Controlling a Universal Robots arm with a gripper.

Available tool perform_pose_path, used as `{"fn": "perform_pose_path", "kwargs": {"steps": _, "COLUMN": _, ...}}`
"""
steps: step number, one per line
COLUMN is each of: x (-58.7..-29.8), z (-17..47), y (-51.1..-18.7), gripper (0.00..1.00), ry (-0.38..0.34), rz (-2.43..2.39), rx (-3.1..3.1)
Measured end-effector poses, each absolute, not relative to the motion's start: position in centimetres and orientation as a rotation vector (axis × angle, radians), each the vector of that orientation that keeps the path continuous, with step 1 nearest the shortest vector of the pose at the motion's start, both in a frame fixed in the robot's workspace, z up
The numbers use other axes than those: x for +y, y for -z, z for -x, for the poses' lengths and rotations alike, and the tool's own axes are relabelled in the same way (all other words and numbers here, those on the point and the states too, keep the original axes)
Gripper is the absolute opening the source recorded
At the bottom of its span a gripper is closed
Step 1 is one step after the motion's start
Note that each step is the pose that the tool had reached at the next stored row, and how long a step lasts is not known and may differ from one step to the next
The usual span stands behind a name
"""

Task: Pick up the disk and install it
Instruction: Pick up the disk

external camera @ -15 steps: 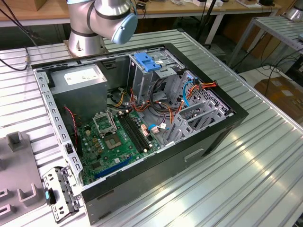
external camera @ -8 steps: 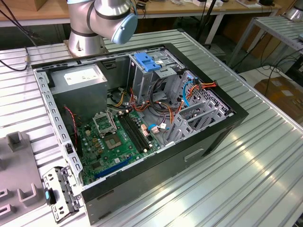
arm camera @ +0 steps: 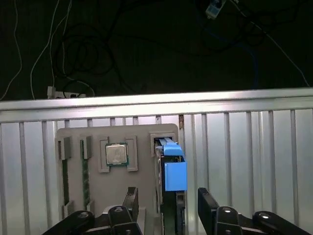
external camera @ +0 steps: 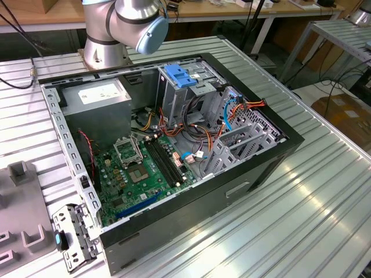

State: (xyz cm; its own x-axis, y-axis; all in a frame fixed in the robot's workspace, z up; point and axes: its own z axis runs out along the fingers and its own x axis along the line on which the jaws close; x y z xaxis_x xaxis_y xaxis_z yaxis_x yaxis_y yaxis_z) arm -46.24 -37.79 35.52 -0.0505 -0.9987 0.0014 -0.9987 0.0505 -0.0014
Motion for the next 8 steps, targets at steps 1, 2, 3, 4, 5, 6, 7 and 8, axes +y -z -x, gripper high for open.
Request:
{"fn": "perform_pose_path", "kwargs": {"steps": 1, "x": -37.7, "z": 46.3, "y": -35.4, "gripper": 0.6, "ry": -0.003, "rz": -2.165, "rx": -2.276}}
{"fn": "perform_pose_path", "kwargs": {"steps": 2, "x": -37.7, "z": 46.5, "y": -35.2, "gripper": 0.6, "ry": -0.003, "rz": -2.165, "rx": -2.276}}
{"fn": "perform_pose_path", "kwargs": {"steps": 3, "x": -37.6, "z": 46.7, "y": -35.0, "gripper": 0.6, "ry": -0.003, "rz": -2.166, "rx": -2.274}}
{"fn": "perform_pose_path", "kwargs": {"steps": 4, "x": -37.6, "z": 46.9, "y": -34.8, "gripper": 0.6, "ry": -0.003, "rz": -2.168, "rx": -2.273}}
{"fn": "perform_pose_path", "kwargs": {"steps": 5, "x": -37.6, "z": 47.2, "y": -34.4, "gripper": 0.6, "ry": -0.003, "rz": -2.171, "rx": -2.271}}
{"fn": "perform_pose_path", "kwargs": {"steps": 6, "x": -37.6, "z": 47.4, "y": -34.2, "gripper": 0.6, "ry": -0.003, "rz": -2.172, "rx": -2.27}}
{"fn": "perform_pose_path", "kwargs": {"steps": 7, "x": -37.5, "z": 47.5, "y": -34.0, "gripper": 0.6, "ry": -0.003, "rz": -2.174, "rx": -2.268}}
{"fn": "perform_pose_path", "kwargs": {"steps": 8, "x": -37.5, "z": 47.5, "y": -33.8, "gripper": 0.6, "ry": -0.003, "rz": -2.175, "rx": -2.266}}
